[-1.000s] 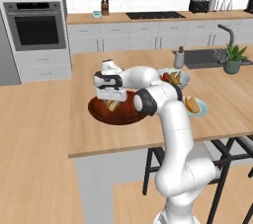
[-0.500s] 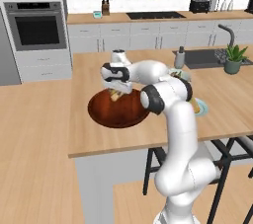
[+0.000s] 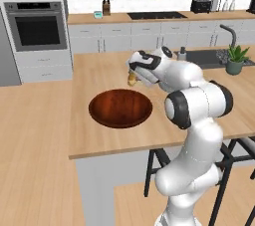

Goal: Place one bun and one sausage from the bowl on each plate.

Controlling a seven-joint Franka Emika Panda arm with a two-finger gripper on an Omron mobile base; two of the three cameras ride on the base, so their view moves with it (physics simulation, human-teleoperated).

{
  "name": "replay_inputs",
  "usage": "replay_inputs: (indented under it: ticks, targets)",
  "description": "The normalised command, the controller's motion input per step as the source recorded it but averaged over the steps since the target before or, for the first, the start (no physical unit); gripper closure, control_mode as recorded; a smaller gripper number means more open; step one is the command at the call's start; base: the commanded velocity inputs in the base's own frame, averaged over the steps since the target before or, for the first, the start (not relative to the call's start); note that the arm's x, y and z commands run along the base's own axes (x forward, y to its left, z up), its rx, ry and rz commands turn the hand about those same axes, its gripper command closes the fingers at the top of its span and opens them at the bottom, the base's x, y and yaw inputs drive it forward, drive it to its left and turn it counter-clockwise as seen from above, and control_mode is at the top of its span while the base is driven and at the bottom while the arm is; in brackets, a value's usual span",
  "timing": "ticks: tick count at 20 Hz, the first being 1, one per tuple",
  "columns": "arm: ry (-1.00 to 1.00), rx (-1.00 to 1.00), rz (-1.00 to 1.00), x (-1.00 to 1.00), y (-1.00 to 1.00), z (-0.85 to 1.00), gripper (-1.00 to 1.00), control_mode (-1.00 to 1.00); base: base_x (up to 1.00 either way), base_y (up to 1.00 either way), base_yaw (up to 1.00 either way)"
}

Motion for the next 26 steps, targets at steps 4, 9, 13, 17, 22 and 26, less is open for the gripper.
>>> replay_inputs:
  ticks: [4,9,13,17,22,26]
  targets:
    - [-0.33,0.15,0.0,-1.0,-0.62,0.78,1.0,-1.0,0.0,0.0,0.0]
    - [-0.02,-0.03,0.0,-1.0,-0.54,0.71,1.0,-1.0,0.0,0.0,0.0]
    - [0.1,-0.26,0.0,-1.0,-0.26,0.84,1.0,-1.0,0.0,0.0,0.0]
    - [0.41,-0.46,0.0,-0.92,0.03,0.91,1.0,-1.0,0.0,0.0,0.0]
    - [0.91,-0.54,0.01,-0.06,0.08,0.26,1.0,-1.0,0.0,0.0,0.0]
    - [0.81,-0.33,0.06,0.09,-0.06,0.72,1.0,-1.0,0.0,0.0,0.0]
